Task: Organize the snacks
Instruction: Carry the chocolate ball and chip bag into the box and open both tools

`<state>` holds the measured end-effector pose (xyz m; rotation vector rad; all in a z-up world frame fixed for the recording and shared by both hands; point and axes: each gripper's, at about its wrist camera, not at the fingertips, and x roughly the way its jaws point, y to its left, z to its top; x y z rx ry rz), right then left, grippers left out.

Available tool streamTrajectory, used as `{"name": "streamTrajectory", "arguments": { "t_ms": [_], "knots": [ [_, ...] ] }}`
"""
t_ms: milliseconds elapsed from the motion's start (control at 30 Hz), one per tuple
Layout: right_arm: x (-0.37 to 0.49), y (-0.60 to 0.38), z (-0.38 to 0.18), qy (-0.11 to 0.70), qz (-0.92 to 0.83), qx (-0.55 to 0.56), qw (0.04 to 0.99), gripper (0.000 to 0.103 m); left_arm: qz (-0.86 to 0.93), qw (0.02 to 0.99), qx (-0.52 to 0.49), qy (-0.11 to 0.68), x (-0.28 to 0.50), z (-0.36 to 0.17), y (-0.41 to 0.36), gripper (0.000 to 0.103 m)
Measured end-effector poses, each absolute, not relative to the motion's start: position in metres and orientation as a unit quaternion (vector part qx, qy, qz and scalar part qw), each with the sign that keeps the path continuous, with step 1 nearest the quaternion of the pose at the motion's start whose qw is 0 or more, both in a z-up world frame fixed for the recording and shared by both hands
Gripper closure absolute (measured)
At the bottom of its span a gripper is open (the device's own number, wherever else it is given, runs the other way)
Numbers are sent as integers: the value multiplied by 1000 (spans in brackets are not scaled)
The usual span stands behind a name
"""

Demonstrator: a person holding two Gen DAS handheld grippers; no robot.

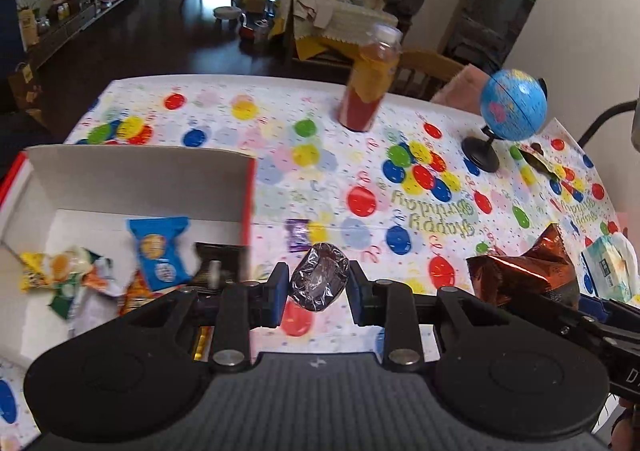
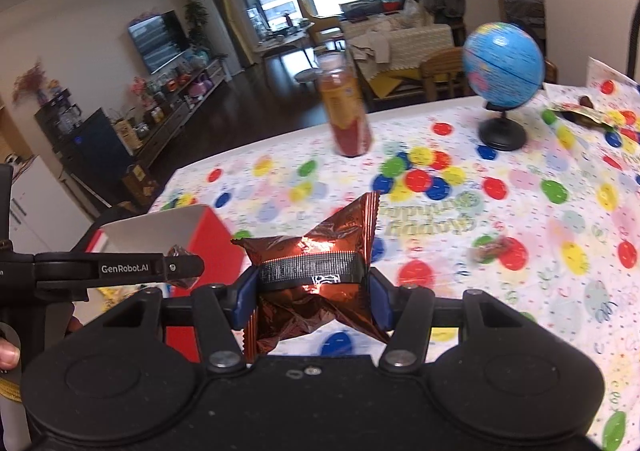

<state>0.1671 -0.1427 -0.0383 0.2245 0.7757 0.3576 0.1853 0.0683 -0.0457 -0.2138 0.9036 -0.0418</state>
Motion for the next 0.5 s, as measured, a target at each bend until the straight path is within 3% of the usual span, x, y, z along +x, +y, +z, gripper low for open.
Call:
{"name": "streamTrajectory", "arguments": {
  "t_ms": [500],
  "knots": [
    [166,-41,-31,370,242,75,894,49,37,902,-125,412,152,-29,161,74]
  ]
}}
